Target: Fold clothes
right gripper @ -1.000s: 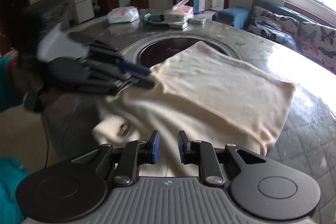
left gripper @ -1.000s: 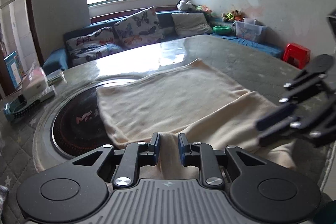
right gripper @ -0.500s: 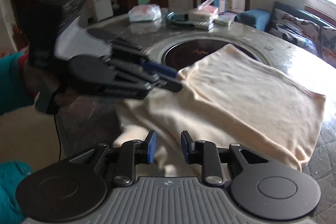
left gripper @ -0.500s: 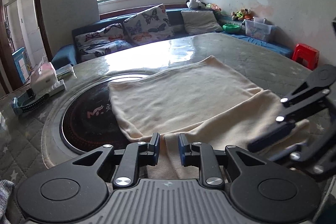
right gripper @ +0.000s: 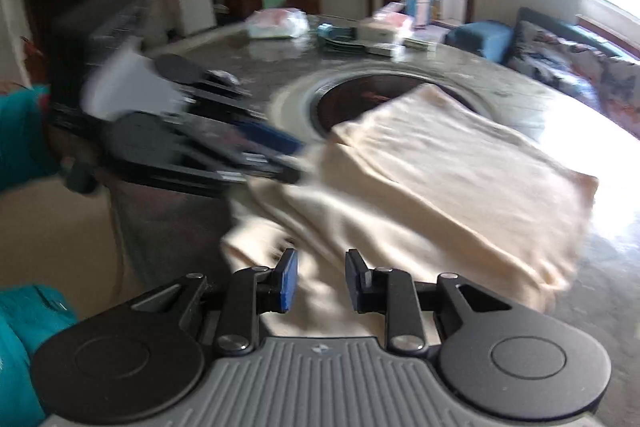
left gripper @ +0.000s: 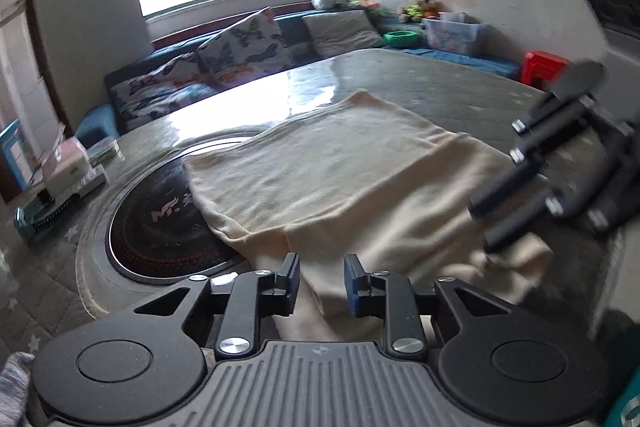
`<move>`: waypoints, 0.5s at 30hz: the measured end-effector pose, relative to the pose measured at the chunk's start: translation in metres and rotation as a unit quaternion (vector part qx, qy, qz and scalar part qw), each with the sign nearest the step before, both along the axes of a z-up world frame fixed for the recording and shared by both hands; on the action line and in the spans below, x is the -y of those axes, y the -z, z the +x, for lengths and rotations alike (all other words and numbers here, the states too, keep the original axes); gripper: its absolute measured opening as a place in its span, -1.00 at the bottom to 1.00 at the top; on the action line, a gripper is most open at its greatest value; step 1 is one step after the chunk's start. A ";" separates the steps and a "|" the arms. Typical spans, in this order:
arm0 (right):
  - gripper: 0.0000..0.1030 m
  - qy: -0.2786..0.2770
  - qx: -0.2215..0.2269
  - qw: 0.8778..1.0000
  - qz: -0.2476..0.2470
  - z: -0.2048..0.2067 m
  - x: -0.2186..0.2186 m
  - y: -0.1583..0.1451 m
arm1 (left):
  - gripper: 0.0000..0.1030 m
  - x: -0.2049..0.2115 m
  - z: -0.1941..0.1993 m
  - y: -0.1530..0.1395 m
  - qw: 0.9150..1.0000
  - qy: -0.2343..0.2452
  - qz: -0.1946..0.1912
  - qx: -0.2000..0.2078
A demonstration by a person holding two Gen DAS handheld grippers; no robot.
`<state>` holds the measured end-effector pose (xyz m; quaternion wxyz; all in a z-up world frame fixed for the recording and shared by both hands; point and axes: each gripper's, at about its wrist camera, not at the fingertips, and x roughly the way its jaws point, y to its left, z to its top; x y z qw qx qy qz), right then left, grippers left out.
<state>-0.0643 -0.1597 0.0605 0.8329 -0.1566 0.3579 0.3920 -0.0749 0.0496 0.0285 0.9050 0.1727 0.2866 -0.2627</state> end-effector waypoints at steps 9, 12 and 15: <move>-0.27 0.005 0.042 0.995 -0.089 -0.018 0.026 0.001 | -0.34 0.012 -0.050 0.012 0.991 0.104 0.071 0.040; -0.21 -0.013 0.053 0.993 -0.109 -0.026 0.024 0.006 | -0.34 0.017 -0.049 0.019 0.988 0.117 0.083 0.050; -0.21 -0.029 0.065 0.989 -0.127 -0.034 0.023 0.011 | -0.34 0.017 -0.047 0.021 0.987 0.121 0.087 0.056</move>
